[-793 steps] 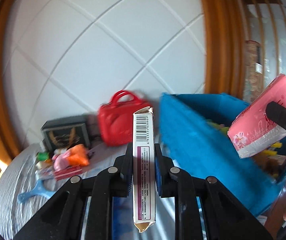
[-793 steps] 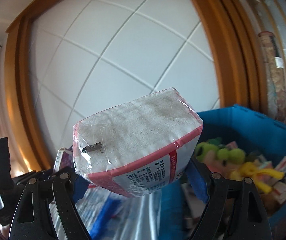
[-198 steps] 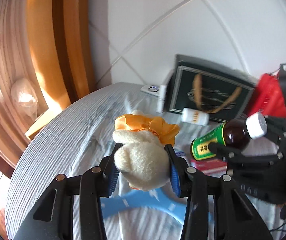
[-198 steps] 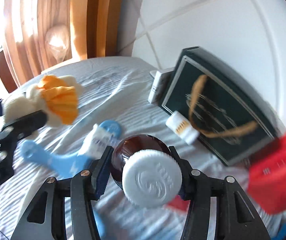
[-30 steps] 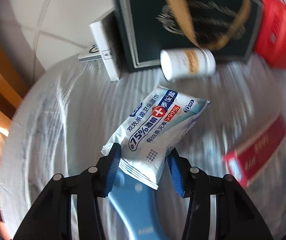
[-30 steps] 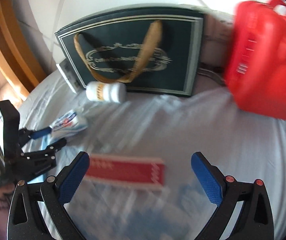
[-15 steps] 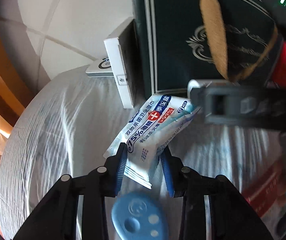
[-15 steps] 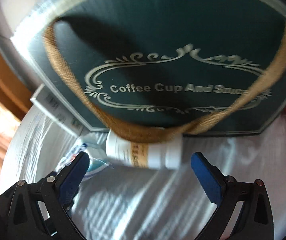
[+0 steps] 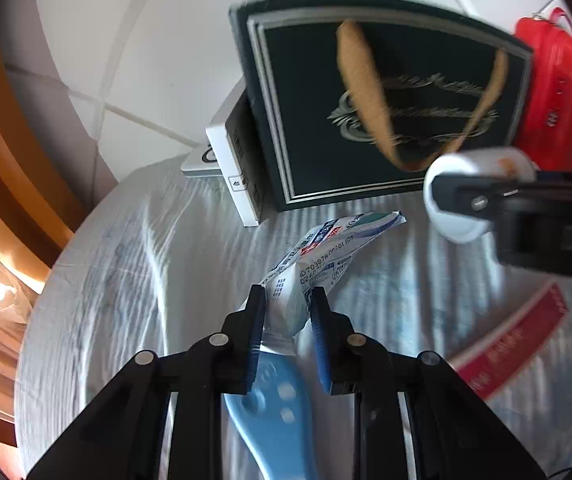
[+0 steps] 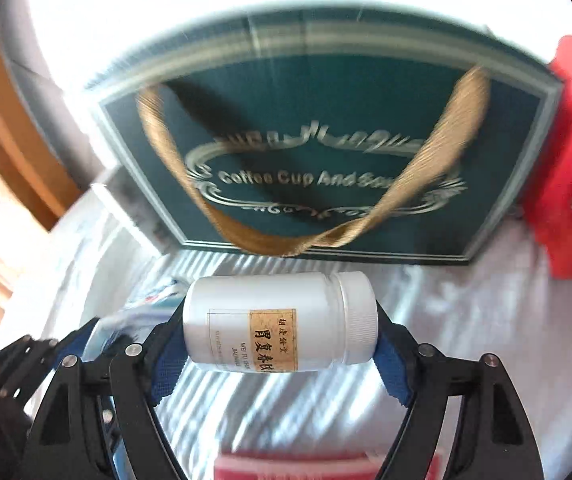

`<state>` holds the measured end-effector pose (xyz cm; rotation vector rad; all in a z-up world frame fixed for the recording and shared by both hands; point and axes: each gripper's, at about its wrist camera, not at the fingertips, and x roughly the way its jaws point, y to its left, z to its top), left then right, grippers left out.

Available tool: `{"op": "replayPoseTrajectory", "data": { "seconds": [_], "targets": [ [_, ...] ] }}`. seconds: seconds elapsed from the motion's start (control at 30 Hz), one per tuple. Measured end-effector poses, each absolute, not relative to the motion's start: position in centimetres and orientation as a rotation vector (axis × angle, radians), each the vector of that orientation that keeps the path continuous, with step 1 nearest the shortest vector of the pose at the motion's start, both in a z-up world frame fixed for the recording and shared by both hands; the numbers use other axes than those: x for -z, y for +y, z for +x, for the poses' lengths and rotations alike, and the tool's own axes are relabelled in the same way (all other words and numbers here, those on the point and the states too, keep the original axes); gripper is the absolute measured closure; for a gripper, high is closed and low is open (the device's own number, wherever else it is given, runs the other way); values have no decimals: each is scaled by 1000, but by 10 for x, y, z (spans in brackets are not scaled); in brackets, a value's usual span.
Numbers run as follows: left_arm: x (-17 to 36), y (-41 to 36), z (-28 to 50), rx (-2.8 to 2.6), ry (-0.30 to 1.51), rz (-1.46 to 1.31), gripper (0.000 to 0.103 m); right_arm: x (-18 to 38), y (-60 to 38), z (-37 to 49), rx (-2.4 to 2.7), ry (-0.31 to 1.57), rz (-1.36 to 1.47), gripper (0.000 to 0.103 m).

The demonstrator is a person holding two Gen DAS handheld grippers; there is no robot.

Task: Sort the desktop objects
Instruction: 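Grasp the wet-wipe pack with left tool while right tool grasps the white pill bottle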

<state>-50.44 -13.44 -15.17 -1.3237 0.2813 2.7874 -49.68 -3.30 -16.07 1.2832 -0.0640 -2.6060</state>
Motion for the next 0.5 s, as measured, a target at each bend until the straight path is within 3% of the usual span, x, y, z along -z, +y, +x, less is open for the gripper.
{"op": "replayPoseTrajectory", "data": {
  "seconds": [0.5],
  "targets": [
    [28, -104, -364, -2895, 75, -1026, 81, 15, 28, -350, 2760, -37, 1004, 23]
  ]
}}
